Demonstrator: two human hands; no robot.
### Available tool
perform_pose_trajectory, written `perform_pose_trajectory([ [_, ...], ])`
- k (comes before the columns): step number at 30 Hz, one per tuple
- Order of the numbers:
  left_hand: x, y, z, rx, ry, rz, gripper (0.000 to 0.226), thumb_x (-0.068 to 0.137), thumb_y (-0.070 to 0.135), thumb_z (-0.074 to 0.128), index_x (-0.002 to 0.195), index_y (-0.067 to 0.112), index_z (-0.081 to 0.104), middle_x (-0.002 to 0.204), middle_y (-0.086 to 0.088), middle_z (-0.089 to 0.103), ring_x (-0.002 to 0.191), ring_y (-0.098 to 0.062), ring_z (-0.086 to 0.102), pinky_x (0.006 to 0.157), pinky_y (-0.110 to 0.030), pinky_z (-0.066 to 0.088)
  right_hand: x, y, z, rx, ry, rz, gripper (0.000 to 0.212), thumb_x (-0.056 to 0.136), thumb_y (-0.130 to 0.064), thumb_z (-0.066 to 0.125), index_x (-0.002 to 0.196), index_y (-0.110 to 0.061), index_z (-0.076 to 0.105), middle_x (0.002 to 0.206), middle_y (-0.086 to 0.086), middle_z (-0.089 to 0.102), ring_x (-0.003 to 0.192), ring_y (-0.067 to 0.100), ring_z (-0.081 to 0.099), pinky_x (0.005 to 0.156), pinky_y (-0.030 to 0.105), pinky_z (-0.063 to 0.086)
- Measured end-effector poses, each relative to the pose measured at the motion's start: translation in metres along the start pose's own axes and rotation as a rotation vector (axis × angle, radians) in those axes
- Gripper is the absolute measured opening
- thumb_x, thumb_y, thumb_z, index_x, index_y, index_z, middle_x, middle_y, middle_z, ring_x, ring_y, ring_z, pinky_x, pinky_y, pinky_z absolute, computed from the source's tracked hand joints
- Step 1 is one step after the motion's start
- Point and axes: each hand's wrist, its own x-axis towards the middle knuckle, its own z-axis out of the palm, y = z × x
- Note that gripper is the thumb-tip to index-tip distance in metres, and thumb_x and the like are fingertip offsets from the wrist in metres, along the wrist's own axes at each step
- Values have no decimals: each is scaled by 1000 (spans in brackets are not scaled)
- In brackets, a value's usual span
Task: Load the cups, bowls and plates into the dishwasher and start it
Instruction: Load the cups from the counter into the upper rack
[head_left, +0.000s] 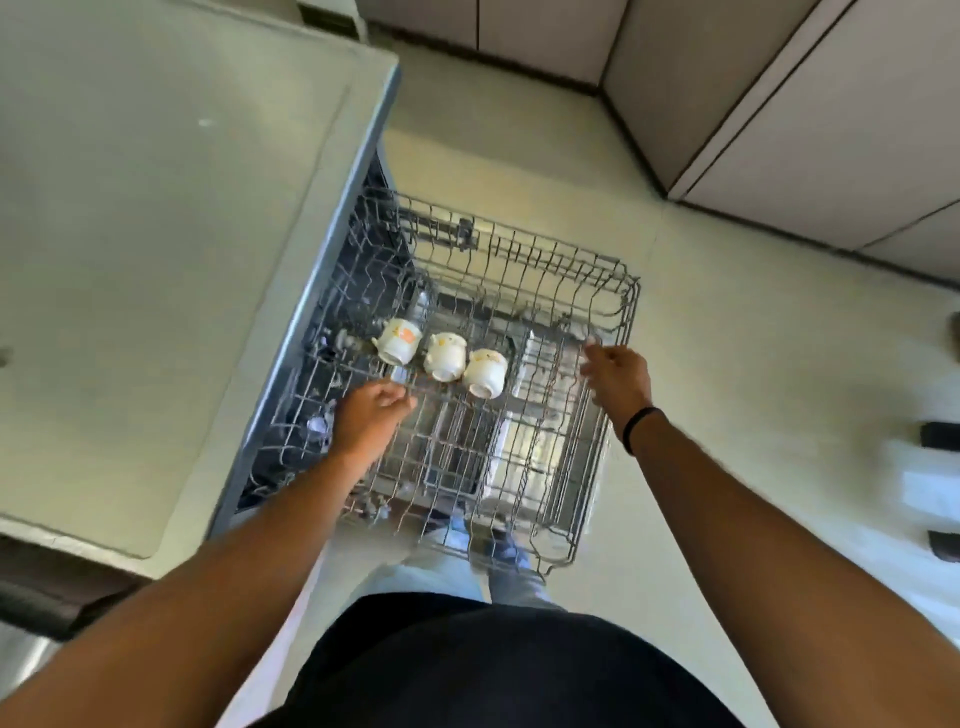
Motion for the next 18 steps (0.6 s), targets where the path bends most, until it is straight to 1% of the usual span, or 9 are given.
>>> perform_pose_trajectory([
  [3,-37,-2,-22,-20,109,-32,24,91,20,73,112,10,70,98,-5,73,80,-20,70,75,-43,61,-16,3,-31,60,-7,-21,45,77,-63,64,84,-18,70,85,5,75,72,22,62,70,39,48],
  [5,-64,-4,-30,-97,162,-19,18,90,19,73,107,11,72,86,-5,73,70,-19,66,59,-33,55,-26,0,-46,132,-25,-12,41,86,-54,66,89,-14,69,84,8,74,69,23,61,61,35,48],
  [7,-87,-5,-34,-187,202,-15,14,90,17,73,104,13,73,83,-8,73,67,-18,63,53,-26,50,-34,-2,-52,187,-51,-7,28,96,-38,64,91,-11,67,81,10,69,63,23,54,54,29,42],
  [9,-111,-6,-36,-266,255,-21,15,91,16,73,106,14,73,88,-10,73,67,-16,64,55,-25,52,-43,-1,-50,202,-97,-9,22,99,-33,61,90,-13,66,81,9,65,61,22,52,54,28,38],
  [11,-130,-5,-40,-334,294,-21,13,92,17,73,105,15,73,90,-10,75,74,-19,69,67,-32,59,-50,-3,-41,205,-153,-34,19,99,-30,60,95,-12,66,83,9,66,61,21,52,53,26,38],
  [12,-141,-4,-43,-370,313,-19,12,92,17,73,104,14,73,87,-10,75,75,-21,68,69,-34,58,-54,-7,-34,202,-185,-44,19,99,-28,59,100,-11,67,84,9,67,61,21,53,53,26,39],
  [13,-151,-5,-47,-404,332,-16,12,92,16,72,103,10,74,81,-11,73,71,-22,64,66,-32,55,-60,-12,-26,194,-216,-47,19,99,-27,59,101,-10,67,84,9,68,62,21,54,54,26,40],
  [15,-170,-6,-59,-451,389,-15,13,93,15,72,101,6,74,74,-12,71,68,-24,59,59,-28,51,-73,-25,-8,167,-274,-66,16,97,-28,62,95,-14,67,85,8,71,65,21,58,57,27,44],
  [18,-195,-11,-82,-517,500,-5,9,90,18,75,96,11,76,83,-14,75,75,-25,67,73,-37,58,-90,-46,21,158,-340,-127,12,96,-24,63,88,-16,67,85,10,72,68,22,61,58,28,46],
])
